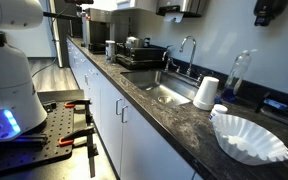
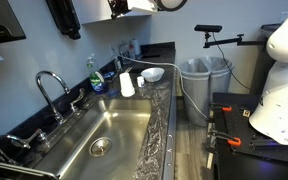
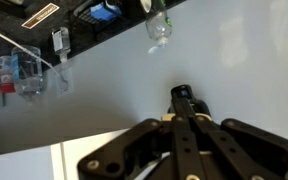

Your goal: Press the switch

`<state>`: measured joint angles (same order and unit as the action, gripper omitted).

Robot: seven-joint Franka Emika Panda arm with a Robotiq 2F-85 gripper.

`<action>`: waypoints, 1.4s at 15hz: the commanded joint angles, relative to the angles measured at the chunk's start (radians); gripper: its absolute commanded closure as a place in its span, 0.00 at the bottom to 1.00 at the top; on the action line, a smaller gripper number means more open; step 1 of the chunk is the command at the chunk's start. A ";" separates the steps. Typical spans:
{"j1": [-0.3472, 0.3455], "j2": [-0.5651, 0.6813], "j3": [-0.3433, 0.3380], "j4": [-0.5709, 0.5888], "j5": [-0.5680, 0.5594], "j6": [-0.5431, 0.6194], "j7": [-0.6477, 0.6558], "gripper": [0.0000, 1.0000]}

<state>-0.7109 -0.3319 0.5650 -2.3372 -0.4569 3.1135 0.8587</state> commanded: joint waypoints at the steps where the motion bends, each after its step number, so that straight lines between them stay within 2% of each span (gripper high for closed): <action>1: -0.235 0.069 0.173 0.112 -0.097 0.027 0.097 1.00; 8: -0.657 0.144 0.568 0.265 -0.265 0.008 0.250 1.00; 11: -0.836 0.136 0.751 0.307 -0.301 0.002 0.302 1.00; 14: -0.996 0.117 0.923 0.327 -0.276 -0.004 0.311 1.00; 16: -1.036 0.131 0.986 0.332 -0.255 -0.006 0.284 1.00; 17: -0.993 0.133 0.933 0.309 -0.263 0.008 0.279 0.99; 19: -1.017 0.133 0.967 0.311 -0.262 0.008 0.279 0.99; 21: -1.019 0.133 0.970 0.312 -0.262 0.008 0.279 0.99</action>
<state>-1.7297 -0.1993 1.5346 -2.0251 -0.7185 3.1215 1.1374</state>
